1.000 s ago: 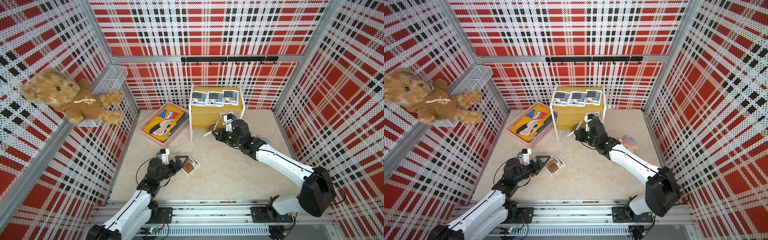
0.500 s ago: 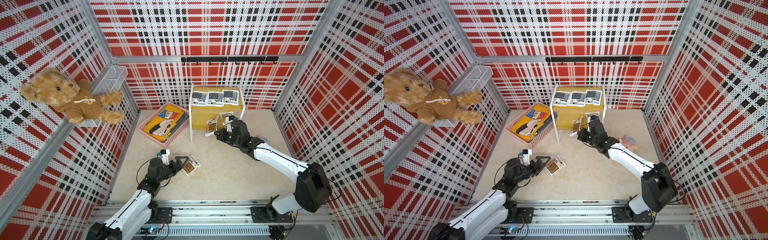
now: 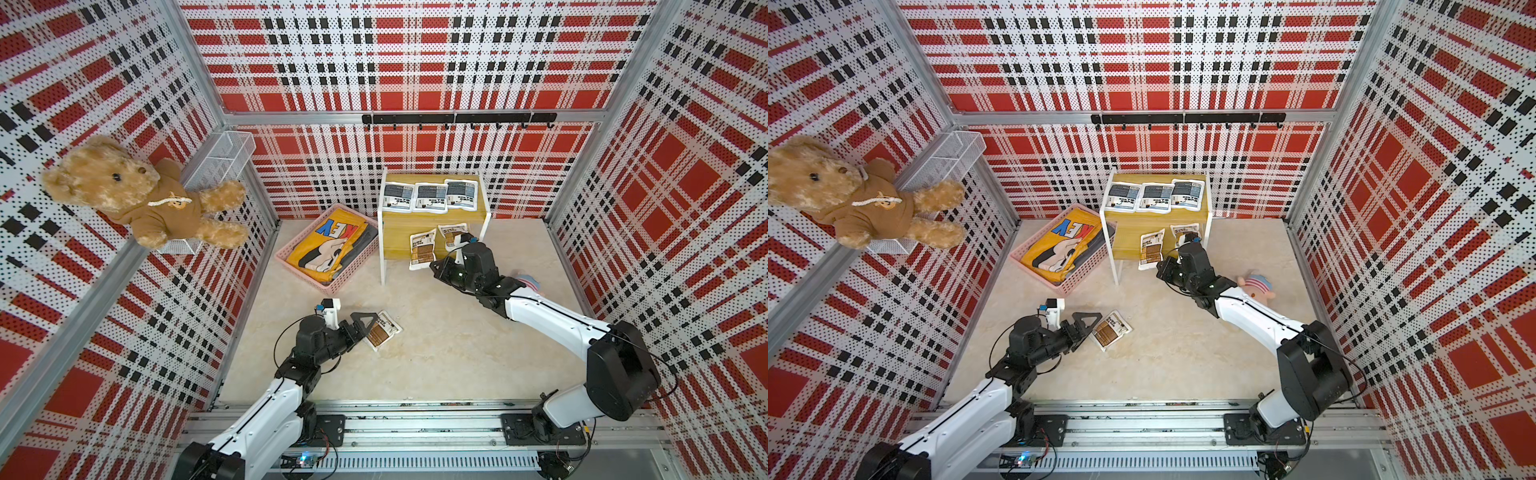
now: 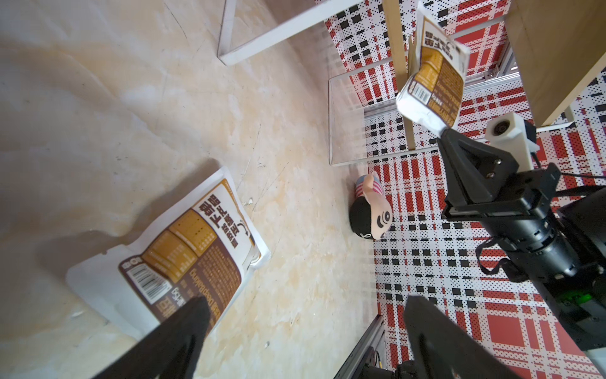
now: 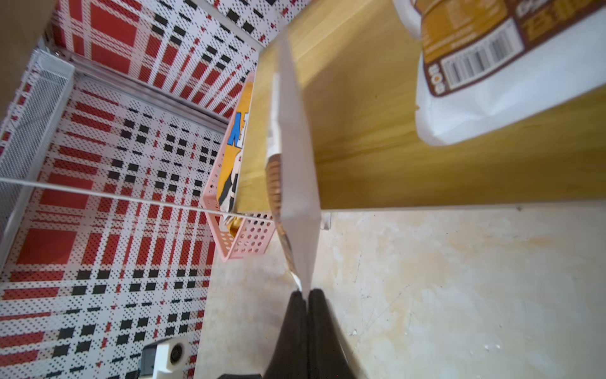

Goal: Place the bagged coffee beans on the shelf by color
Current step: Place the bagged coffee beans on the shelf.

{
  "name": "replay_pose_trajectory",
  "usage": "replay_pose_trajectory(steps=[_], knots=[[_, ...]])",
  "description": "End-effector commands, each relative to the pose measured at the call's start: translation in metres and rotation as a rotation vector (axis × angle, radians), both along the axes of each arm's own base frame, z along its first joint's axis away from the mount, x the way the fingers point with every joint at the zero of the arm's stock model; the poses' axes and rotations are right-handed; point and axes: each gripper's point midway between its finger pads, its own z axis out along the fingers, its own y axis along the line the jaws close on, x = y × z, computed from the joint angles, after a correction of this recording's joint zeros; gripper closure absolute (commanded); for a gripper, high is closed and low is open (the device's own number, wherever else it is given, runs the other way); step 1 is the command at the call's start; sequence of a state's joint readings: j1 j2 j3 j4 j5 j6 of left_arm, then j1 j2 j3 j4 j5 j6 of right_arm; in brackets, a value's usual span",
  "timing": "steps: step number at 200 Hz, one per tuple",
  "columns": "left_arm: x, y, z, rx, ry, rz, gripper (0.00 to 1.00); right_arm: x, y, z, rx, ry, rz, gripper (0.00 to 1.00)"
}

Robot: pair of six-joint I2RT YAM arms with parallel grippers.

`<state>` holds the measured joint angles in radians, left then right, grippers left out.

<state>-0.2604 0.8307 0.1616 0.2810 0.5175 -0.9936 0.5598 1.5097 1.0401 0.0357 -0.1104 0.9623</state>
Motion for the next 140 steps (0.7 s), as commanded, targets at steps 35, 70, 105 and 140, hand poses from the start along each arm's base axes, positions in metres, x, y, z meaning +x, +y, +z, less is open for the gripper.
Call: replay_pose_trajectory(steps=[35,70,105,140], knots=[[-0.003,-0.001,-0.002,0.008,-0.016,-0.022,0.01,0.024,0.003,0.038,0.111,-0.116,-0.061,1.00],[0.001,0.007,-0.005,0.011,-0.014,0.009,0.01,0.031,0.007,0.032,0.103,-0.089,-0.032,1.00],[-0.001,0.008,-0.009,0.014,-0.006,0.011,0.01,0.037,0.016,0.024,0.093,-0.059,0.012,1.00],[-0.001,0.010,-0.011,0.012,-0.003,0.015,0.01,0.041,0.020,0.010,0.078,-0.011,0.031,1.00]])
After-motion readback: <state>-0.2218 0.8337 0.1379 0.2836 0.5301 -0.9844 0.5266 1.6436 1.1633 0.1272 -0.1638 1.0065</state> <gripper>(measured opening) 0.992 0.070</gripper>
